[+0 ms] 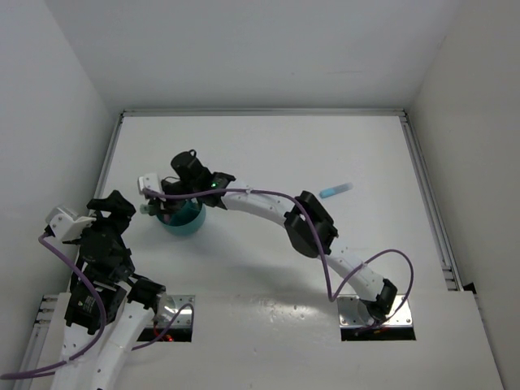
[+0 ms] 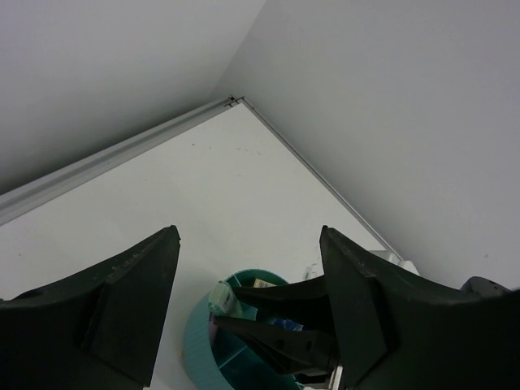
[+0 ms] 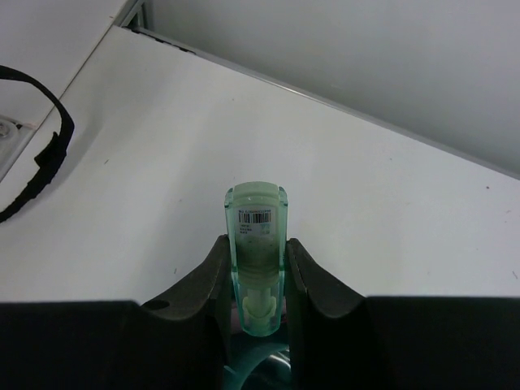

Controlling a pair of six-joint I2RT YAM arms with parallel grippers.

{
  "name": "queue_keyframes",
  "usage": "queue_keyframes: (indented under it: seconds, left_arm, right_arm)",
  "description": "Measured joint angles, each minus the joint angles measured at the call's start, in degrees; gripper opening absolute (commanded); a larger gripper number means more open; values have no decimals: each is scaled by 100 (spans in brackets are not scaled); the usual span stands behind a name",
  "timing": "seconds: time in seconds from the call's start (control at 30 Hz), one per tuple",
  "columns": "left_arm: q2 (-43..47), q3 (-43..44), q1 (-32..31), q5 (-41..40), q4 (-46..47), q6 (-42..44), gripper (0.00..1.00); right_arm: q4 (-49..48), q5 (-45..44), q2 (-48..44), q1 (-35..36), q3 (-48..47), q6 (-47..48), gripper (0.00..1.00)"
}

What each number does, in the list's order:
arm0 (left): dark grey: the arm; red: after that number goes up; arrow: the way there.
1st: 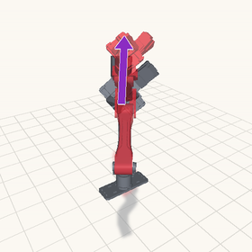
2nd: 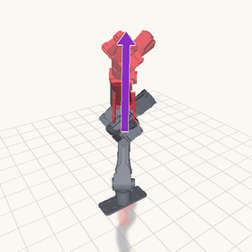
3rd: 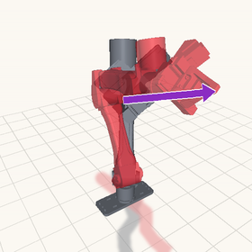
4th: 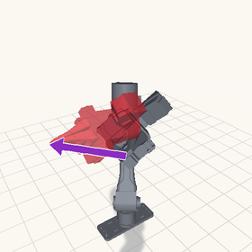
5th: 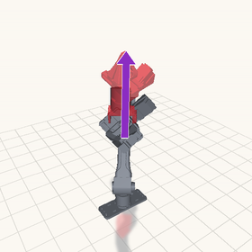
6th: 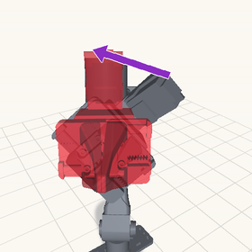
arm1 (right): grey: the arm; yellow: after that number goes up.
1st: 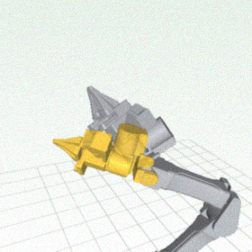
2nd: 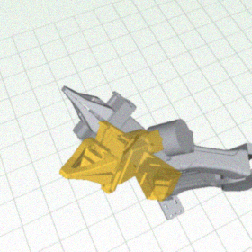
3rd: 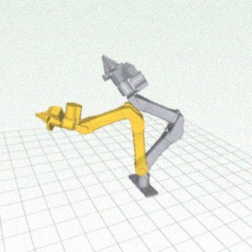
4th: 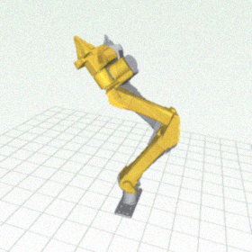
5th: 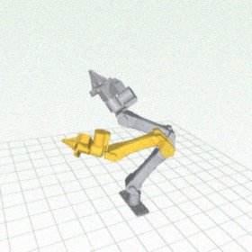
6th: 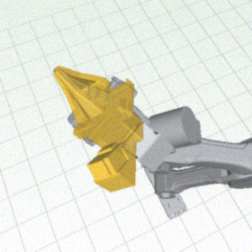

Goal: Sort the stationery into containers
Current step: Place the stationery into the container

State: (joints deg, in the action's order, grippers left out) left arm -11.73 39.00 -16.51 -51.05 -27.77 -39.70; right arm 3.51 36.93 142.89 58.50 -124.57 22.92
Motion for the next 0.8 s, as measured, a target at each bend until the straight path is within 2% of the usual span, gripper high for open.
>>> queue_keyframes:
  seconds: [0.6, 0.8]
  left_arm:
    - [52, 0, 0, -2, -2, -2, 75]
    - [59, 0, 0, -2, 0, -2, 75]
  right_arm:
    - [315, -920, 0, 273, 214, 293, 1]
    - [317, -1126, 0, 273, 229, 293, 11]
